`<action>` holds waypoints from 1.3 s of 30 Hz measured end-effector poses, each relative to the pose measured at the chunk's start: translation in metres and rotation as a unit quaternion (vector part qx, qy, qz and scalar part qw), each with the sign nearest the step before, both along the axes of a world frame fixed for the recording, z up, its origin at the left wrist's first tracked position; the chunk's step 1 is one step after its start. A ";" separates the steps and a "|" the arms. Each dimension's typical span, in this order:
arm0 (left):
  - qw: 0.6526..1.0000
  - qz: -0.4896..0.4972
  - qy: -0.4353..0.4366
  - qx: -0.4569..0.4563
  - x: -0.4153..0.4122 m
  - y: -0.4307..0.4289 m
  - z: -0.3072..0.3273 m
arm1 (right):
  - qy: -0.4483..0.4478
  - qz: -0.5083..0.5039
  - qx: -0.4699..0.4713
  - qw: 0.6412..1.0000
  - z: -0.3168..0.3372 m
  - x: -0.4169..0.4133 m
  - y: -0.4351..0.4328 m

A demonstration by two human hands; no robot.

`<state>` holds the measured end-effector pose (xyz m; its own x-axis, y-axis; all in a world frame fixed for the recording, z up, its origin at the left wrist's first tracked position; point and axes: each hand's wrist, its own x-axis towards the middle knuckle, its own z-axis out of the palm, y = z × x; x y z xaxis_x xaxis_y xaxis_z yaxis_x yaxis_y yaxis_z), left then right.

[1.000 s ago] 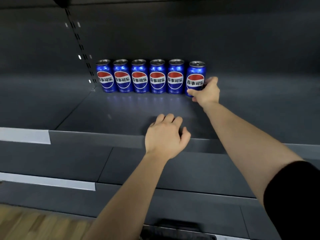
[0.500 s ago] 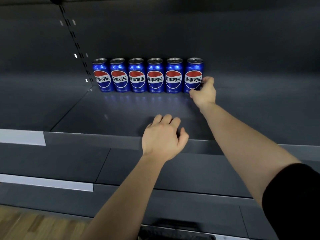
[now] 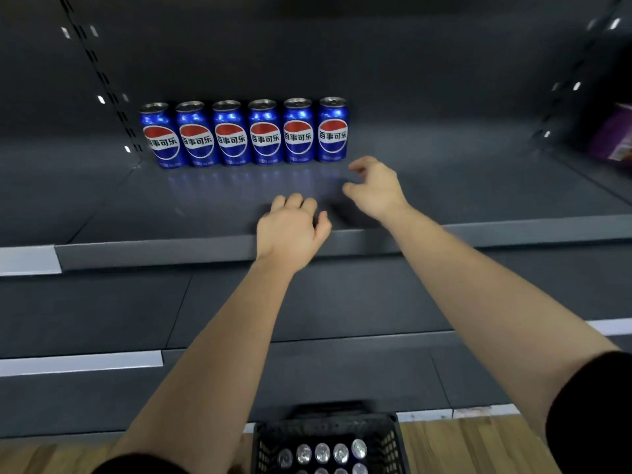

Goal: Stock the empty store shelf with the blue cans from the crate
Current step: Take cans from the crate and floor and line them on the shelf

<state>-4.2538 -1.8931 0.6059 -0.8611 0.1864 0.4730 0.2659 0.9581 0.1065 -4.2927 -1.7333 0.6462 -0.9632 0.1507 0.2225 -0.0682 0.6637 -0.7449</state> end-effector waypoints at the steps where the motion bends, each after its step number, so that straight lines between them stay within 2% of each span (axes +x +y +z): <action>1: 1.000 -0.003 -0.021 0.002 0.002 0.000 0.001 | 0.010 0.005 0.006 1.000 -0.001 0.013 0.002; 4: 0.998 -0.022 -0.038 0.042 0.017 0.002 0.001 | 0.032 0.026 -0.017 0.999 -0.006 0.052 0.006; 10: 0.994 -0.056 0.052 0.081 0.077 0.011 -0.026 | 0.143 0.042 -0.043 0.988 -0.037 0.122 0.019; 15: 0.994 -0.054 0.054 0.075 0.118 0.014 -0.065 | 0.145 0.037 -0.005 0.989 -0.089 0.168 0.036; 20: 0.998 -0.038 -0.049 0.029 0.157 0.012 -0.128 | -0.036 0.045 0.094 0.994 -0.161 0.197 0.058; 26: 0.989 -0.028 -0.145 0.003 0.203 0.018 -0.233 | -0.223 0.067 0.154 0.960 -0.268 0.246 0.079; 33: 0.976 -0.016 -0.215 -0.010 0.249 0.019 -0.393 | -0.349 0.095 0.153 0.920 -0.437 0.299 0.094; 39: 0.972 -0.004 -0.233 -0.022 0.264 0.013 -0.542 | -0.419 0.113 0.143 0.889 -0.598 0.320 0.103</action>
<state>-3.9901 -1.8798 0.0641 -0.9786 0.2045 0.0238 0.2055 0.9626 0.1766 -3.9729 -1.6307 0.0481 -0.8071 -0.0142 -0.5902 0.2768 0.8739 -0.3996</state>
